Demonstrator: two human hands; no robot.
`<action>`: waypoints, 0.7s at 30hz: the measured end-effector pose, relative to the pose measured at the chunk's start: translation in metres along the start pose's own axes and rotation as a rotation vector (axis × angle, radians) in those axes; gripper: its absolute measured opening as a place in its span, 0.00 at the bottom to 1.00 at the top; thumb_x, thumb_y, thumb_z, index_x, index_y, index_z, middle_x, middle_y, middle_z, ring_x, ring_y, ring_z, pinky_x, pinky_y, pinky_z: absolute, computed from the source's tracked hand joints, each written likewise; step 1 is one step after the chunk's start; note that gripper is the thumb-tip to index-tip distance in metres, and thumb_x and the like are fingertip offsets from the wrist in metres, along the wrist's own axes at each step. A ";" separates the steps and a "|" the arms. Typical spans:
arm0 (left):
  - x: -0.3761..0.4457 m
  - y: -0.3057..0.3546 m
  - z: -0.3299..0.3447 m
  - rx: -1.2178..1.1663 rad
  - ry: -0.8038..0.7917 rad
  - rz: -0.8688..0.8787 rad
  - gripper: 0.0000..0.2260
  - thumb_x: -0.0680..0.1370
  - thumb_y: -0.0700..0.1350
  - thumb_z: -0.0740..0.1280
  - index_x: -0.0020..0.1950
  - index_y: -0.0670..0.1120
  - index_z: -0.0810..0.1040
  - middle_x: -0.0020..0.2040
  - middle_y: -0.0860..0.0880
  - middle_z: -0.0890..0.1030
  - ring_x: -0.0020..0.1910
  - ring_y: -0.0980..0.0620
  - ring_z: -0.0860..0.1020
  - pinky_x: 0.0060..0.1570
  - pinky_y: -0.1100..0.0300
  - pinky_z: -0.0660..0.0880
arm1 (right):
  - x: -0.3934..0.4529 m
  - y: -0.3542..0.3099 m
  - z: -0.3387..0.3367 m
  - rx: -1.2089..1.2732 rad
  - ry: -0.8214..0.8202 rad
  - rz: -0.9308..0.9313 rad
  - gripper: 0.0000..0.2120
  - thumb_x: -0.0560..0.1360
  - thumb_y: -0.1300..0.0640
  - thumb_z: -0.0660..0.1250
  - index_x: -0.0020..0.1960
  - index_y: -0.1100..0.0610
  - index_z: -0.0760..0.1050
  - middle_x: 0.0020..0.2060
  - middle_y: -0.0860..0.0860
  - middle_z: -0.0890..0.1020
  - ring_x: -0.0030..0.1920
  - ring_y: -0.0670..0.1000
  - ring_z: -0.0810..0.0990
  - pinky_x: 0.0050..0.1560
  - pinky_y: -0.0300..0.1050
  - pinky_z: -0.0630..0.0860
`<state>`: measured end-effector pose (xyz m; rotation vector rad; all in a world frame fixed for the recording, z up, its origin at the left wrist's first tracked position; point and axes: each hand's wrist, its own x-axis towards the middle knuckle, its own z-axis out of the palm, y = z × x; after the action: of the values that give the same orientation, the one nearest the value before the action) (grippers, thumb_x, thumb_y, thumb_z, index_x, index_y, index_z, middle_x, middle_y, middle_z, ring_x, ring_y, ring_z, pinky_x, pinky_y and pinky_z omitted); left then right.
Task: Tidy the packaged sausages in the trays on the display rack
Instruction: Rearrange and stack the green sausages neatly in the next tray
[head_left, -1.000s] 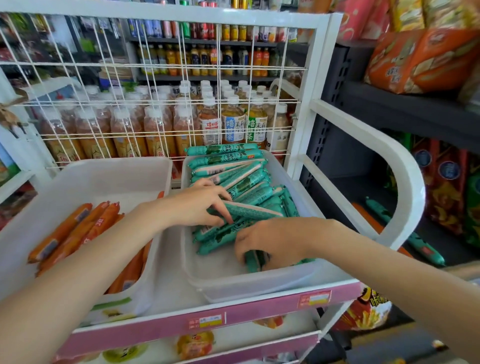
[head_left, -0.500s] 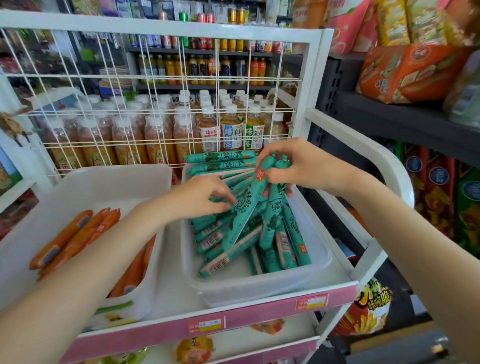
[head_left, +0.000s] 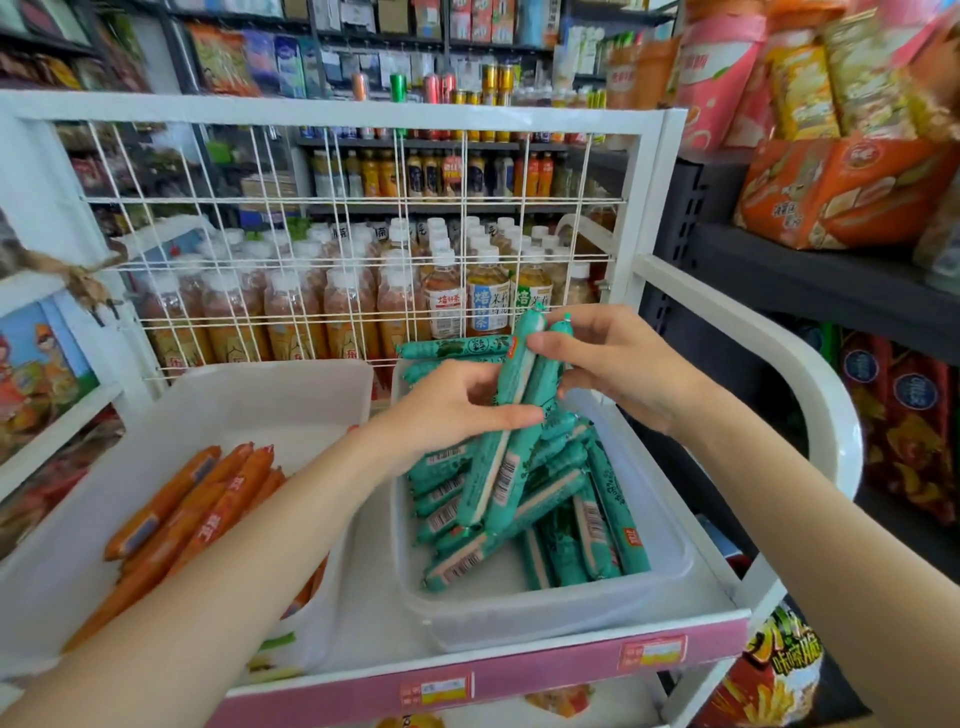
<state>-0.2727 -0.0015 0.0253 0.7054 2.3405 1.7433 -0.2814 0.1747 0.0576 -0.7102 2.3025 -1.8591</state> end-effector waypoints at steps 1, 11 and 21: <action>0.000 -0.002 0.000 -0.026 0.028 0.006 0.09 0.71 0.41 0.71 0.49 0.52 0.80 0.44 0.56 0.83 0.44 0.61 0.81 0.46 0.69 0.76 | -0.002 0.001 0.000 0.029 0.010 -0.016 0.12 0.72 0.60 0.67 0.52 0.66 0.77 0.44 0.56 0.83 0.44 0.52 0.81 0.45 0.47 0.79; -0.001 -0.004 -0.010 0.029 0.002 0.047 0.09 0.70 0.39 0.72 0.46 0.52 0.80 0.39 0.61 0.83 0.40 0.64 0.81 0.41 0.71 0.75 | -0.002 -0.006 -0.007 0.212 0.050 0.077 0.13 0.71 0.54 0.66 0.49 0.64 0.79 0.37 0.54 0.82 0.32 0.47 0.77 0.31 0.34 0.74; -0.001 0.003 -0.013 0.155 -0.007 0.112 0.09 0.69 0.42 0.73 0.44 0.55 0.80 0.42 0.61 0.82 0.44 0.62 0.81 0.47 0.66 0.77 | 0.001 -0.020 0.001 0.128 0.010 0.050 0.08 0.68 0.52 0.67 0.36 0.57 0.78 0.30 0.48 0.77 0.26 0.44 0.65 0.26 0.37 0.56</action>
<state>-0.2761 -0.0128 0.0325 0.8808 2.4969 1.6093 -0.2764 0.1708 0.0766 -0.6227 2.1620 -1.9700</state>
